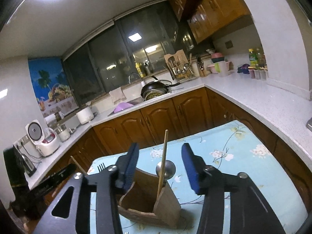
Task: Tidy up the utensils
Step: 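Lift both chopsticks, lower them into the wooden holder, open both tools, then move both open tools back over the remaining chopsticks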
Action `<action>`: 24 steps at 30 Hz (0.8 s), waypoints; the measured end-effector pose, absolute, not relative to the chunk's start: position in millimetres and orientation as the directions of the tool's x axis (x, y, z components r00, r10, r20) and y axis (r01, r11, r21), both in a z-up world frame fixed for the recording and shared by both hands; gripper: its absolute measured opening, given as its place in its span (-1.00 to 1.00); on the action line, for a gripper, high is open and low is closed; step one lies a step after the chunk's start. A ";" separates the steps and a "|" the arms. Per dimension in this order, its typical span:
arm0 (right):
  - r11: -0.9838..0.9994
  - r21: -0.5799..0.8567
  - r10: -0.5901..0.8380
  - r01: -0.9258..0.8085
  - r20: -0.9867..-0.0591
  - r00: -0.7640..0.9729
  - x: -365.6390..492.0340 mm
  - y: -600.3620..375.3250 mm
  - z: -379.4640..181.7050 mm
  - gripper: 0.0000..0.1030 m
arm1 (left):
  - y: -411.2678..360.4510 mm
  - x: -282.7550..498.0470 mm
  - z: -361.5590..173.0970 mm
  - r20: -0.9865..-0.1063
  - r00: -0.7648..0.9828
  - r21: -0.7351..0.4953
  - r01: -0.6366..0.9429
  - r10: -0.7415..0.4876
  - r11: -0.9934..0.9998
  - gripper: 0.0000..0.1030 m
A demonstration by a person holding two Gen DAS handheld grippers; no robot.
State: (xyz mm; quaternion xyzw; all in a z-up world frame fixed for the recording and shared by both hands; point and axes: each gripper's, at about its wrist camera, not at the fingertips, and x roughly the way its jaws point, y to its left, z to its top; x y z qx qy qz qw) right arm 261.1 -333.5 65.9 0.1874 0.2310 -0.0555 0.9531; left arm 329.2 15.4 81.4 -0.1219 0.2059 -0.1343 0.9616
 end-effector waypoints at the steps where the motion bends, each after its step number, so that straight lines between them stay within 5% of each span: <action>1: 0.921 0.338 -0.017 0.192 -0.458 0.889 256.9 -334.7 66.7 0.02 | 16.6 324.4 80.5 -0.363 0.880 -0.288 0.207 -0.307 0.935 0.01; 8: 0.908 0.375 0.001 0.185 -0.446 0.895 210.0 -337.8 65.5 0.65 | 33.3 276.3 69.8 -0.377 0.885 -0.281 0.170 -0.271 0.945 0.42; 24: 0.888 0.379 0.013 0.260 -0.587 0.809 107.2 -320.4 0.6 0.78 | 57.9 180.0 25.7 -0.543 0.799 -0.344 0.069 -0.258 0.937 0.47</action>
